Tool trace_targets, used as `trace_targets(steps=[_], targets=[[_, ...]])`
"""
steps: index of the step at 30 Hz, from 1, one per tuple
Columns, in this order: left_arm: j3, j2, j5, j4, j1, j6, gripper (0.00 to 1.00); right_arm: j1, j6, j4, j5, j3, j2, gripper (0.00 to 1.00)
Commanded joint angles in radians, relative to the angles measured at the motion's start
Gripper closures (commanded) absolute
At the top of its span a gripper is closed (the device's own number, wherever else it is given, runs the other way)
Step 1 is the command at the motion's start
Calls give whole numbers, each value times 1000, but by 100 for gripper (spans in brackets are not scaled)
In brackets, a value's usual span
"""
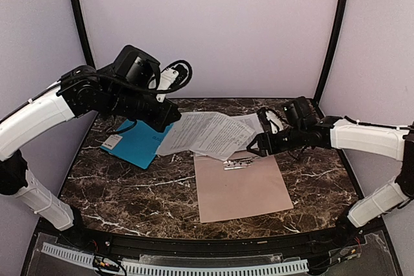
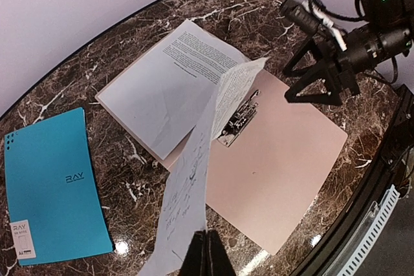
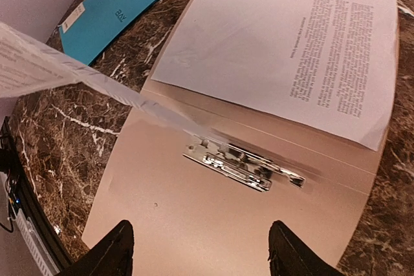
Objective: Put the files into the folder
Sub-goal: Place the file on the spring clip of the folder.
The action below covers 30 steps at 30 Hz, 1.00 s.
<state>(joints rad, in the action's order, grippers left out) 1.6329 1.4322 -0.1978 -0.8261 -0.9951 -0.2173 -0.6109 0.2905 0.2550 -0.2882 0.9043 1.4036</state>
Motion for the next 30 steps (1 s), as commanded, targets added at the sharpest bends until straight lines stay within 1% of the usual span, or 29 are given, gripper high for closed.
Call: trace_targets(steps=[1,3,4,5,8,11,14,19,24,26,30], targets=[[-49,20,42,57,4,-45,99,88,23,102,69,-53,-108,31],[-71,30,82,92,5,-64,99,109,15,105,57,-67,-151,30],[-79,30,127,107,5,-75,99,115,10,105,51,-69,-161,29],[-92,31,152,137,6,-81,99,117,5,110,45,-68,-162,29],[-107,29,294,194,6,-109,99,119,-3,119,50,-60,-148,29],[-108,34,405,268,5,-129,99,127,6,122,66,-50,-131,29],[-80,55,538,321,2,-152,99,152,22,132,67,-25,-113,29],[3,109,710,403,-17,-184,99,216,35,164,52,17,-110,28],[39,109,771,465,-23,-217,99,275,22,211,35,45,-146,27],[26,97,768,477,-22,-225,99,291,12,232,38,58,-158,27],[-51,67,727,523,-16,-259,99,311,-2,266,42,79,-175,27]])
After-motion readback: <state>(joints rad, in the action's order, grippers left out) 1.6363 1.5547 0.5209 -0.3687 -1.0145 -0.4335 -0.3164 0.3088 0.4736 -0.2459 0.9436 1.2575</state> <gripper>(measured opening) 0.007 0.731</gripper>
